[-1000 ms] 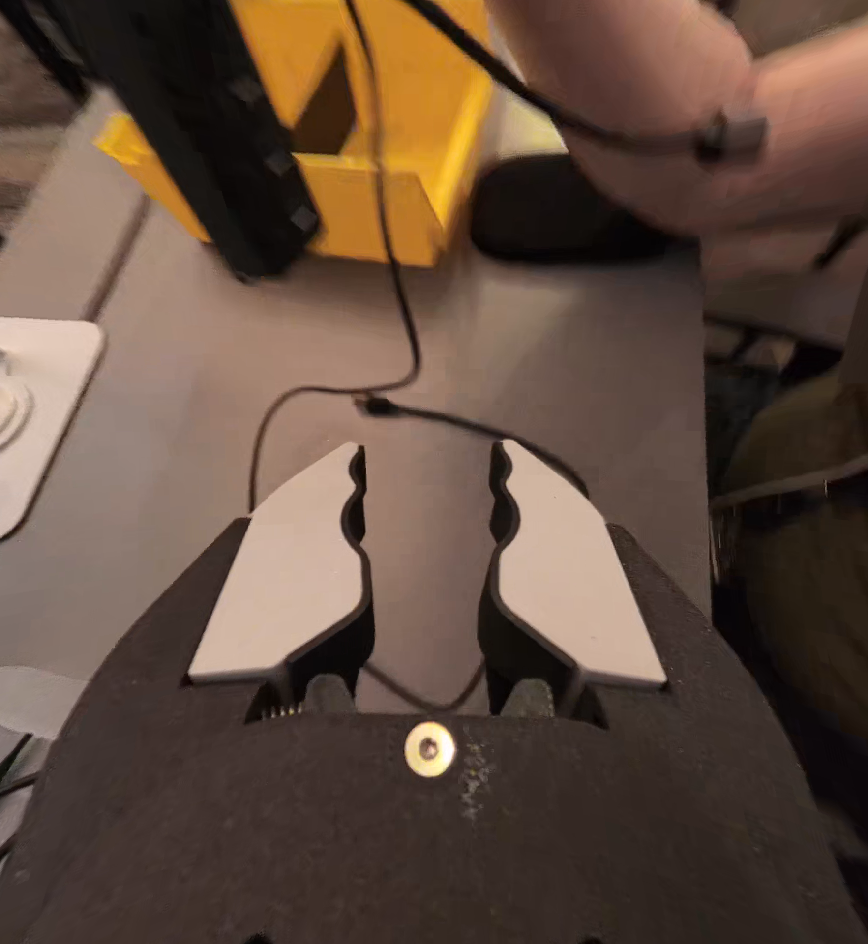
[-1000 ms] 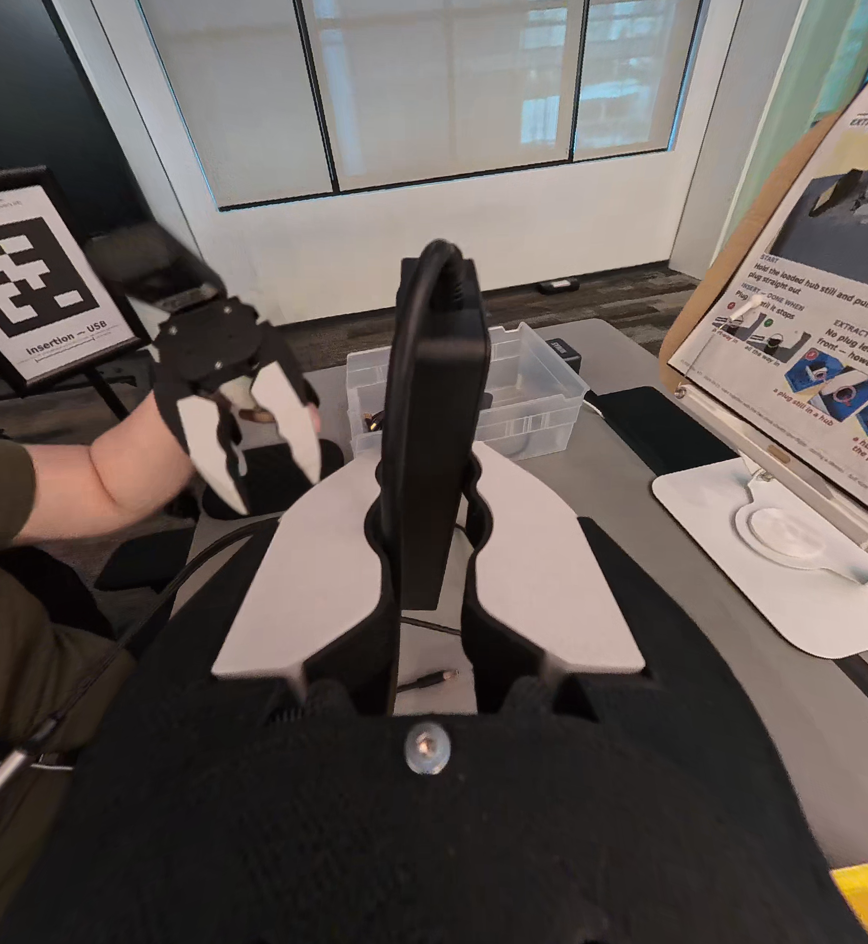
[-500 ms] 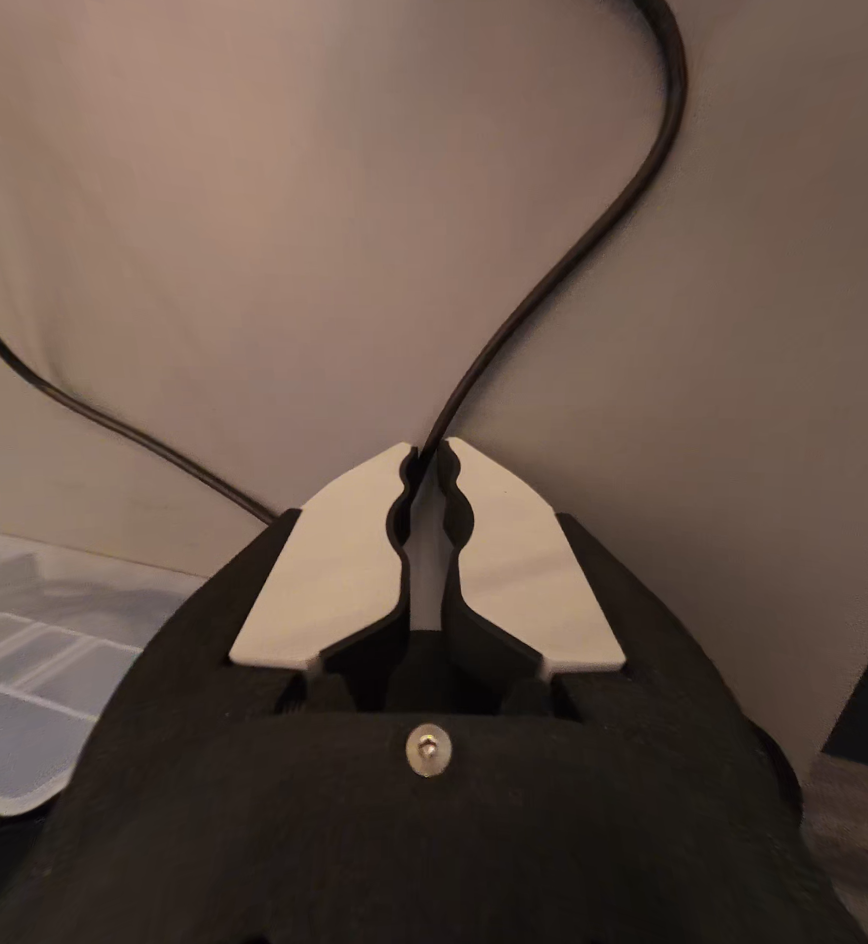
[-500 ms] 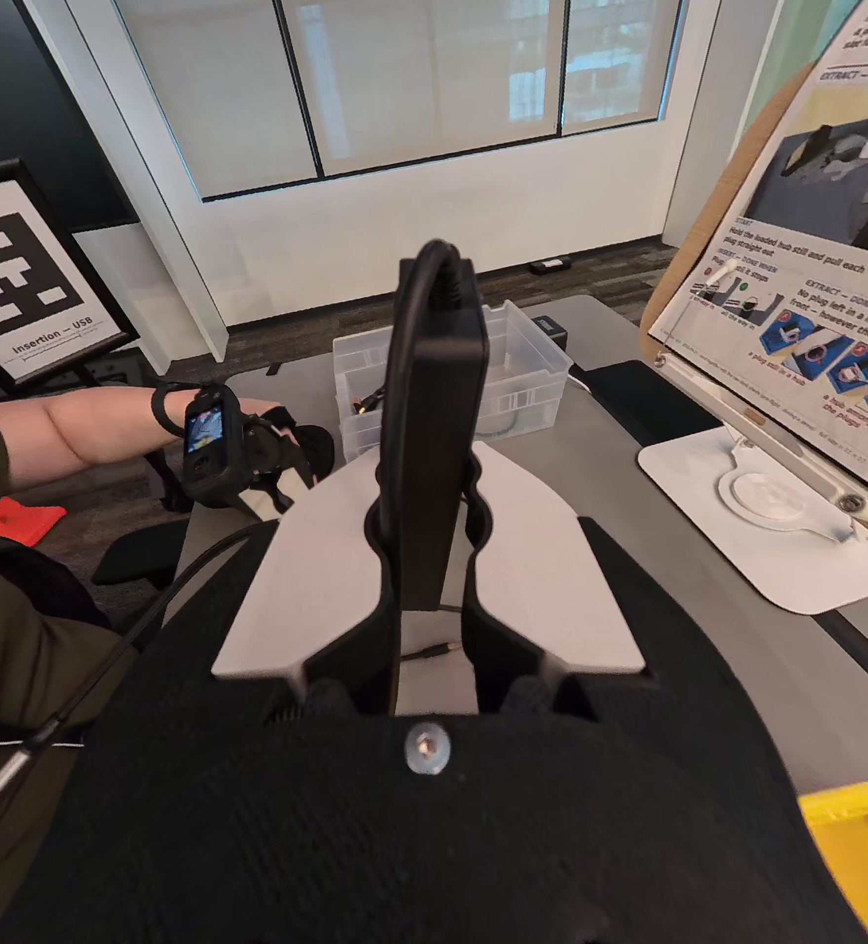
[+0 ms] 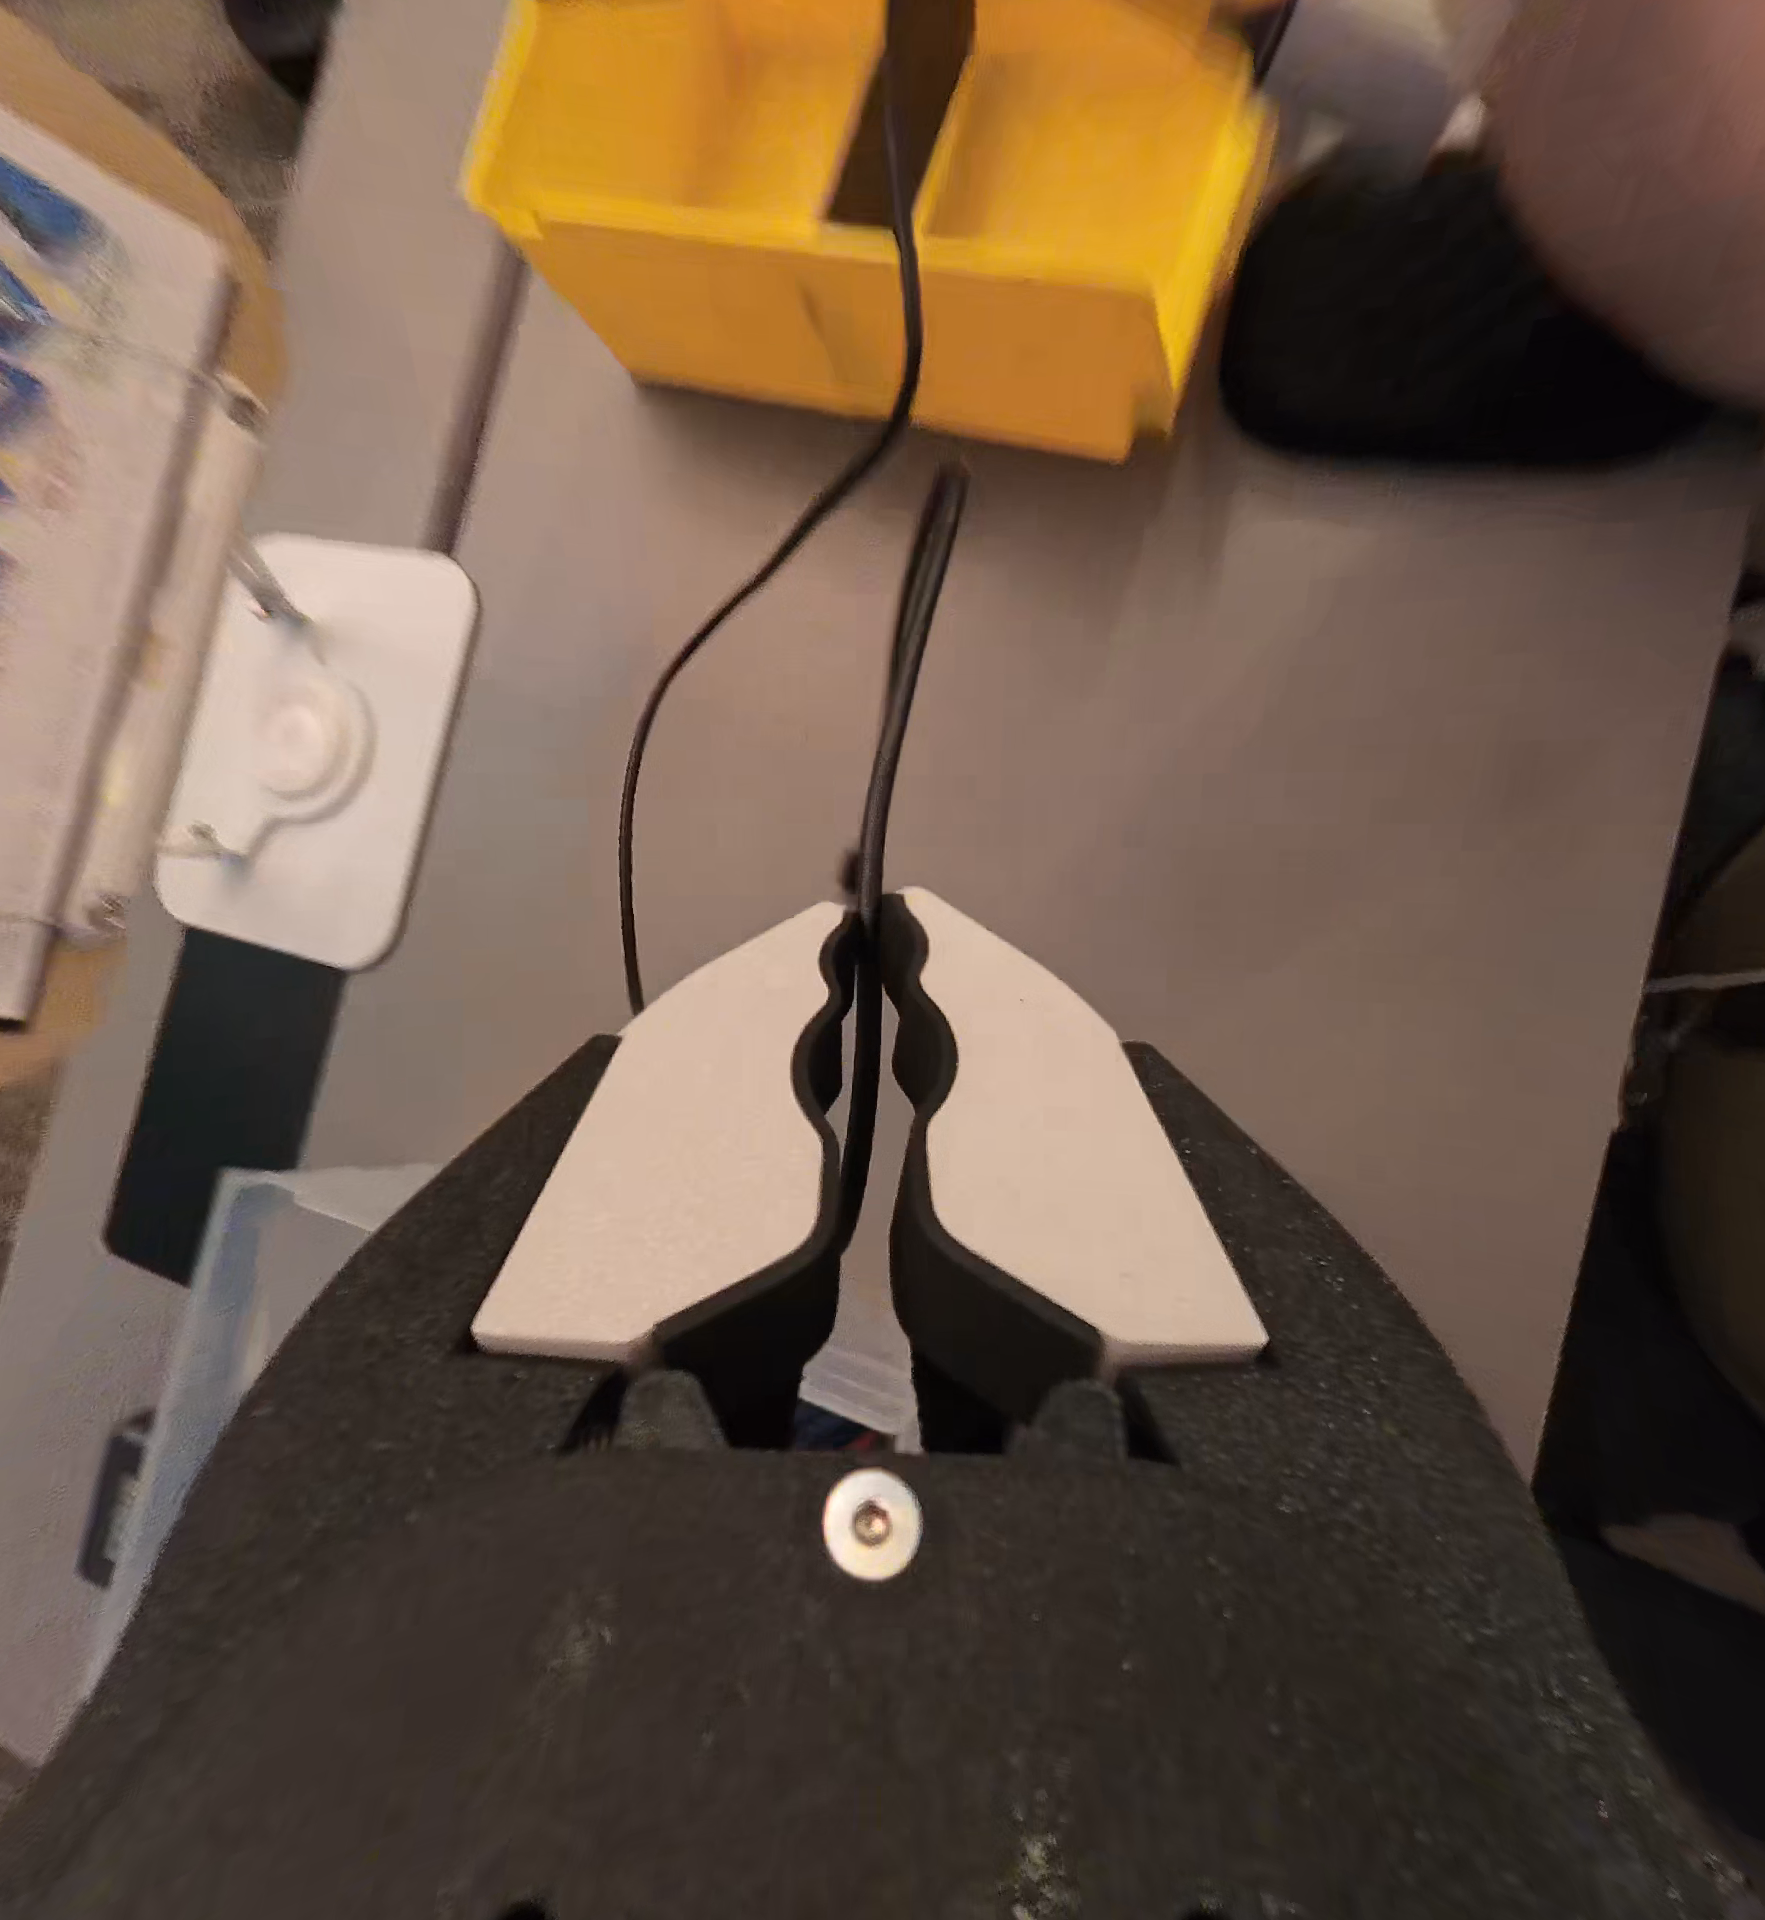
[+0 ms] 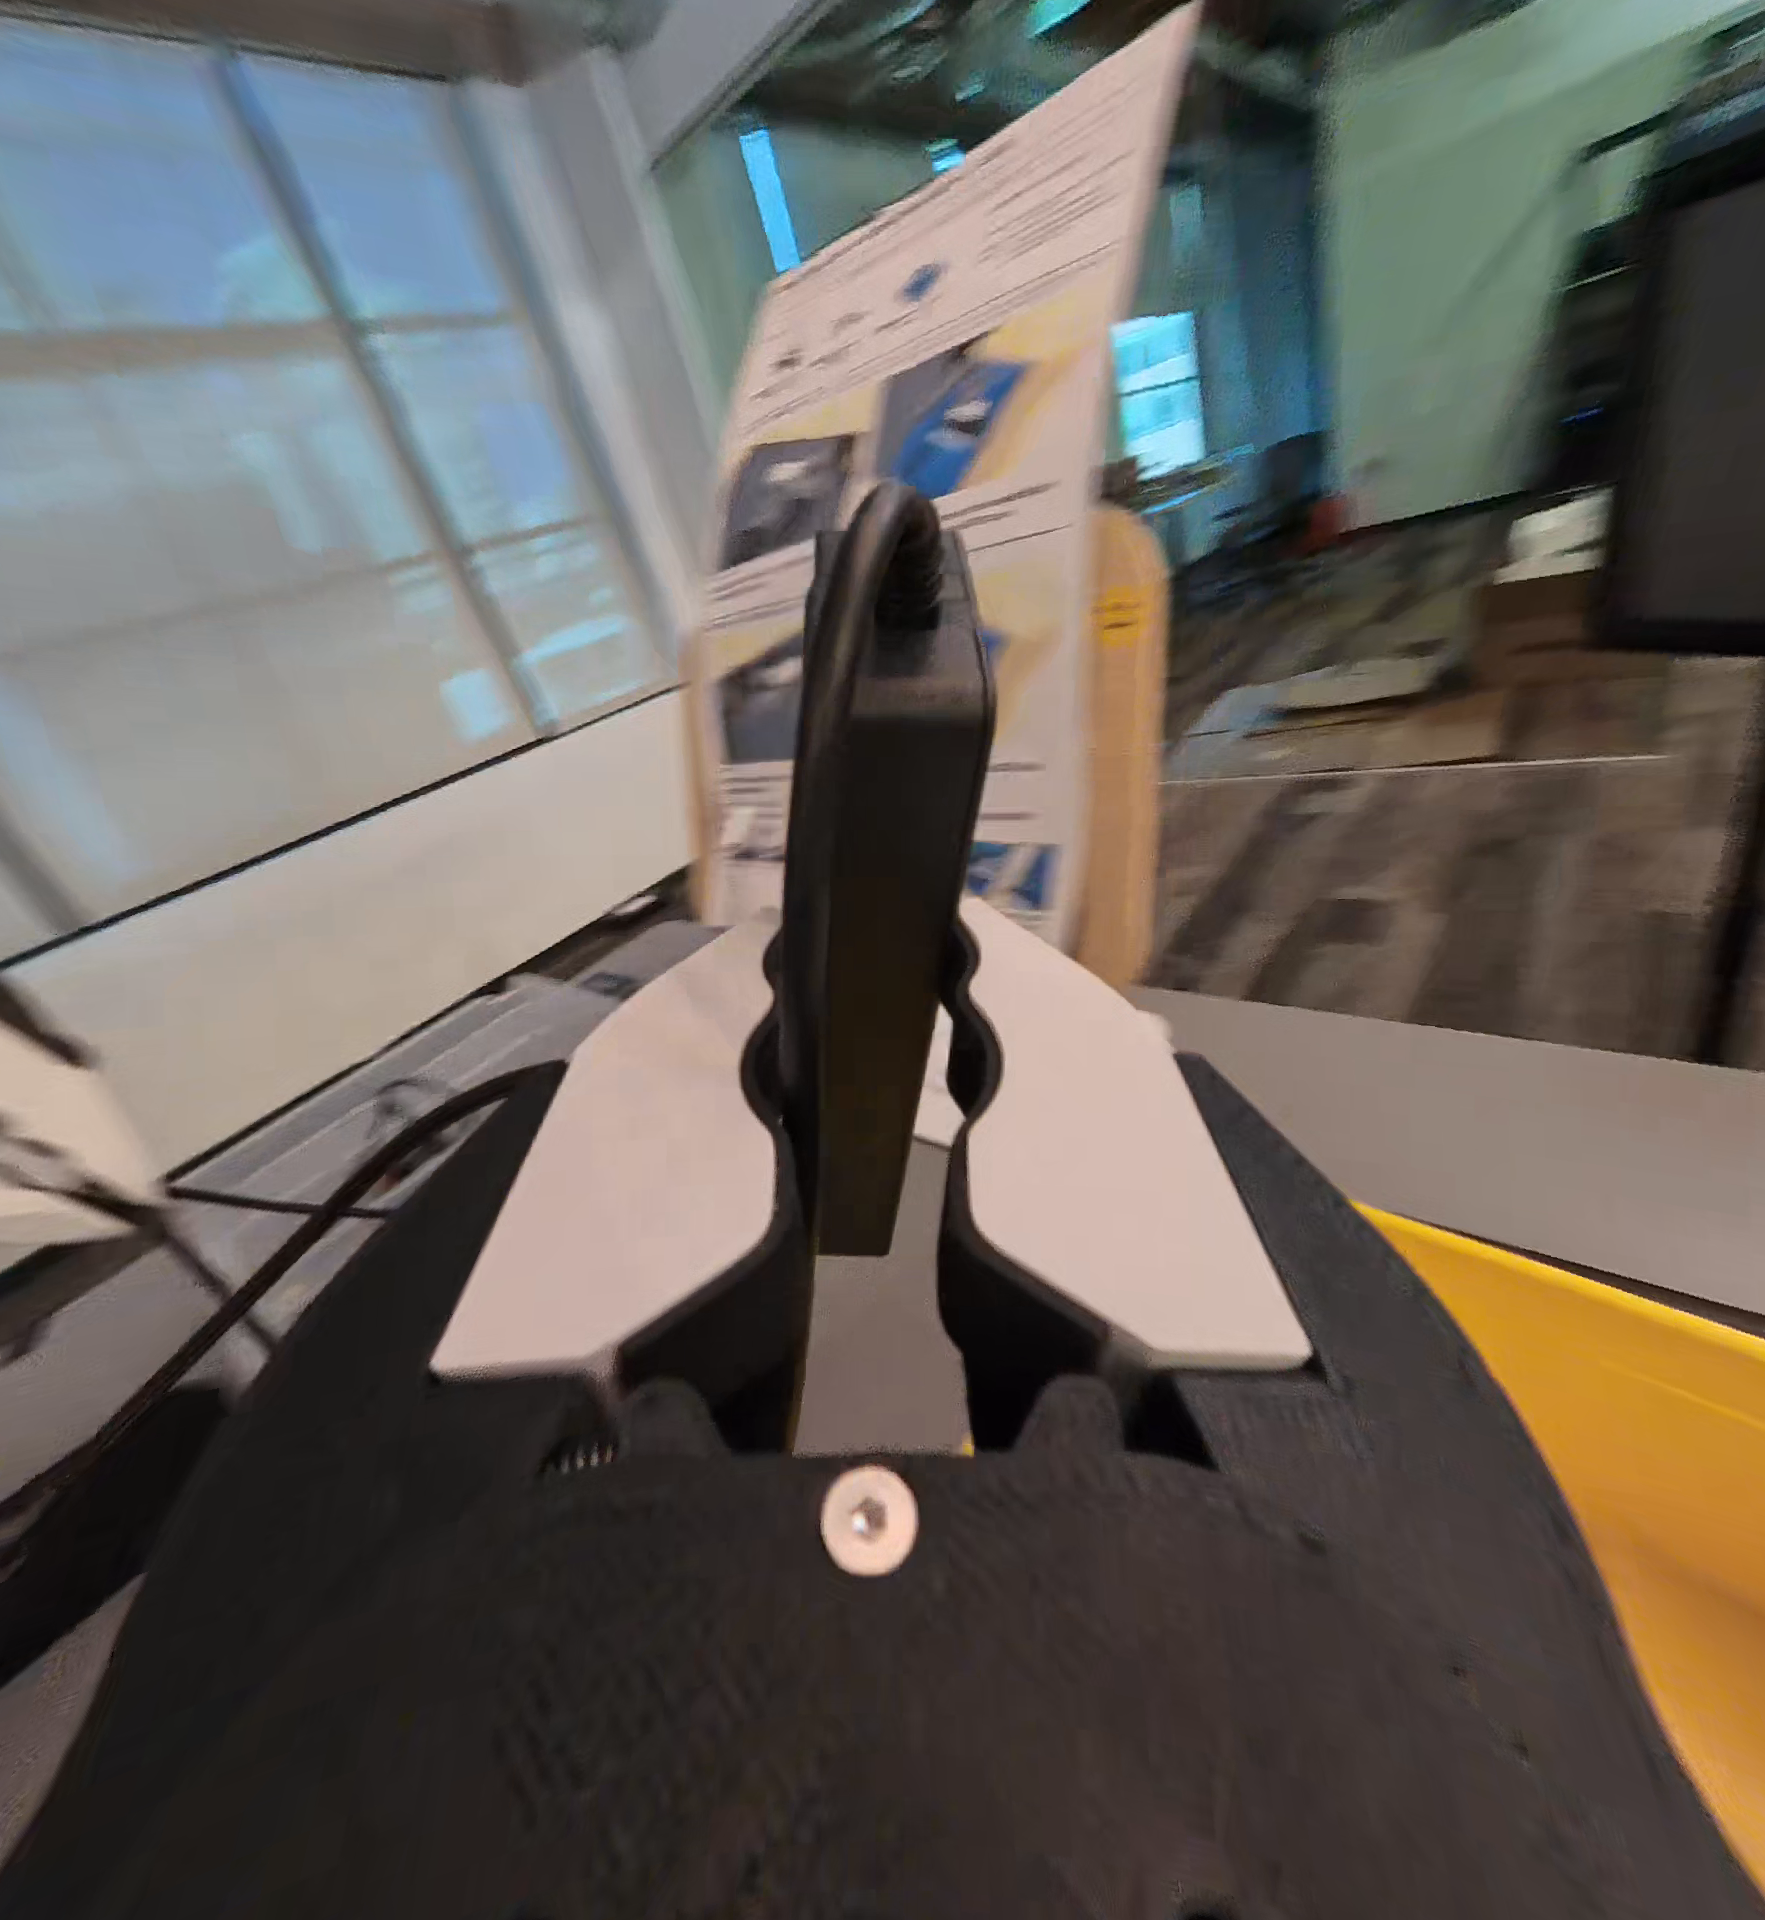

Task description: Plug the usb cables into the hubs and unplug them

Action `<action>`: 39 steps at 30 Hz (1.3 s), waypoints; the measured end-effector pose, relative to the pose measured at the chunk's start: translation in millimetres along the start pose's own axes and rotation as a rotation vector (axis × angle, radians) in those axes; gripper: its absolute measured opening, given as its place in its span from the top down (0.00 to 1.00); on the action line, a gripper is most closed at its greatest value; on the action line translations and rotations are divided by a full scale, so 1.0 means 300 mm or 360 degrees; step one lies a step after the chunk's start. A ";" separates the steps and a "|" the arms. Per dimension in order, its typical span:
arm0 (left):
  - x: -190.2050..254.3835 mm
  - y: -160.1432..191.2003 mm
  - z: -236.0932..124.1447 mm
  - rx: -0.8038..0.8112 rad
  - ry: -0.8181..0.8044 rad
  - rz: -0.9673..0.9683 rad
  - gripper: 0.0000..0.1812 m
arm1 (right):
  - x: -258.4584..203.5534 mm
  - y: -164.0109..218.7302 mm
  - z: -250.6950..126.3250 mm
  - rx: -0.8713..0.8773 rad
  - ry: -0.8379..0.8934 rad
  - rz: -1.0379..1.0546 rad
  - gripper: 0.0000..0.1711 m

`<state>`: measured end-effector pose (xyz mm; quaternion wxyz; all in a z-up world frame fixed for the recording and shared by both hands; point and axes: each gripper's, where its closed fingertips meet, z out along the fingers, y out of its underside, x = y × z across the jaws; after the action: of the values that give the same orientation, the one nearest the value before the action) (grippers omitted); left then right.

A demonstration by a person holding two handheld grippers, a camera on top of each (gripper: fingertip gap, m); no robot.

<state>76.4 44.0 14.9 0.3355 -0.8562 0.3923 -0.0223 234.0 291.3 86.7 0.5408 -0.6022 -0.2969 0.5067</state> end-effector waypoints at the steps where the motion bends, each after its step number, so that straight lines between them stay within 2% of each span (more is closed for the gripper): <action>1: -0.033 -0.069 -0.027 0.0052 -0.0005 -0.0017 0.98 | 0.057 -0.004 -0.018 0.0013 0.0110 -0.0029 0.85; 4: -0.120 -0.275 -0.083 0.0176 -0.0007 -0.0067 0.98 | 0.192 -0.001 -0.070 0.0027 0.0340 -0.0047 0.85; 7: -0.190 -0.489 -0.121 0.0287 -0.0012 -0.0076 0.98 | 0.279 -0.003 -0.119 0.0075 0.0436 0.0068 0.84; 11: -0.274 -0.767 -0.137 0.0449 -0.0084 -0.0025 0.98 | 0.394 -0.005 -0.181 0.0149 0.0671 0.0071 0.85; 14: -0.302 -0.925 -0.070 0.0483 -0.0056 -0.0015 0.98 | 0.485 0.045 -0.193 0.0071 0.0904 -0.0001 0.85; 17: -0.301 -1.016 0.068 0.0434 0.0037 -0.0024 0.98 | 0.535 0.140 -0.155 -0.0147 0.0971 -0.0049 0.85; 22: -0.298 -1.088 0.266 0.0389 0.0165 -0.0013 0.98 | 0.550 0.335 -0.108 -0.0622 0.0840 0.0117 0.84; 27: -0.333 -1.120 0.340 0.0510 0.0292 -0.0062 0.98 | 0.553 0.481 -0.125 -0.0969 0.0792 0.0324 0.84; 31: -0.335 -1.094 0.354 0.0531 0.0378 -0.0023 0.98 | 0.542 0.452 -0.117 -0.0881 0.0764 0.0398 0.81; 36: -0.304 -0.991 0.389 0.0451 0.0465 0.0106 0.98 | 0.543 0.316 -0.176 -0.0684 0.0848 0.0284 0.73; 39: -0.291 -0.928 0.428 0.0419 0.0472 0.0180 0.98 | 0.523 0.247 -0.224 -0.0575 0.0796 0.0291 0.71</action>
<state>237.6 305.3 100.0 0.3838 -0.7690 0.4784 -0.1802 331.3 392.2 -35.9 0.4334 -0.8186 -0.1845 0.3285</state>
